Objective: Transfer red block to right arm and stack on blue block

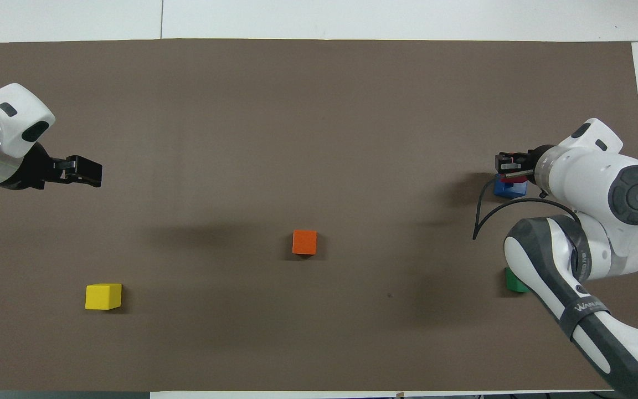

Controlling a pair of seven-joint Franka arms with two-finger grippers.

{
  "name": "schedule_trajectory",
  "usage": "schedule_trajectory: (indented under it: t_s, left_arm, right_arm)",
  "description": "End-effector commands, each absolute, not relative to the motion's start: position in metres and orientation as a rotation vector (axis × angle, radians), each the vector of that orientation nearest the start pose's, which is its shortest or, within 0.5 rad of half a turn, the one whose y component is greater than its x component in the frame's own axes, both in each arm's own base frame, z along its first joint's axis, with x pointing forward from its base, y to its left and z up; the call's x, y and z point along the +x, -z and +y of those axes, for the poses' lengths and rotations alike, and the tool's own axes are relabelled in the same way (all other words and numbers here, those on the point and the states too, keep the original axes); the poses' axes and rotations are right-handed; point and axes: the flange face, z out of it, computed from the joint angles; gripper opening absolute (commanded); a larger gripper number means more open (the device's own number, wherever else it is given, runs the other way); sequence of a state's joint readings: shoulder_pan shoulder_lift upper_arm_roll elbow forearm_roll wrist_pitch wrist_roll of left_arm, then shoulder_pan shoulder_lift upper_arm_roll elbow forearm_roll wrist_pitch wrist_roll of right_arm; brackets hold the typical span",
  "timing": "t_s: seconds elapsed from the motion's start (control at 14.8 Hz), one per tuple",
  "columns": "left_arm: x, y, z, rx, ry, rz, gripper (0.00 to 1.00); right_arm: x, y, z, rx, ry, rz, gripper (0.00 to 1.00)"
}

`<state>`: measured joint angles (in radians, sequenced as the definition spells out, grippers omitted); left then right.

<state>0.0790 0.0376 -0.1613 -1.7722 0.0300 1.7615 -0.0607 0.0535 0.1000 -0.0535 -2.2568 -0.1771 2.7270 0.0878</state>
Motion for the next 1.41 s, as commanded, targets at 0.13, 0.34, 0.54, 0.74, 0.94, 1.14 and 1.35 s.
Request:
schedule_trajectory:
  t_s: [0.13,0.34,0.54,0.74,0.94,1.14,1.35]
  left_arm:
    - [0.551,-0.53,-0.052,-3.129,-0.122,0.087,1.0]
    - [0.537,-0.528,-0.052,-3.124,-0.096,0.091,1.0]
    - [0.527,-0.522,-0.052,-3.122,-0.052,0.084,1.0]
    - [0.531,-0.524,-0.062,-3.126,-0.002,0.113,1.0]
    - [0.536,-0.526,-0.061,-3.129,0.055,0.113,1.0]
    - [0.541,-0.538,-0.064,-3.13,0.084,0.119,1.0]
    - [0.534,-0.547,-0.074,-3.125,0.01,0.149,1.0]
  right_arm:
    - [0.54,-0.368,-0.008,-3.18,0.627,-0.055,0.0]
    - [0.539,-0.369,-0.014,-3.186,0.62,-0.039,0.0]
    - [0.539,-0.368,-0.014,-3.185,0.617,-0.037,0.0]
    - [0.54,-0.364,-0.009,-3.183,0.611,-0.035,0.0]
    - [0.542,-0.361,-0.009,-3.182,0.61,-0.036,0.0]
    - [0.543,-0.355,-0.01,-3.184,0.6,-0.033,0.0]
    - [0.545,-0.356,-0.009,-3.183,0.603,-0.038,0.0]
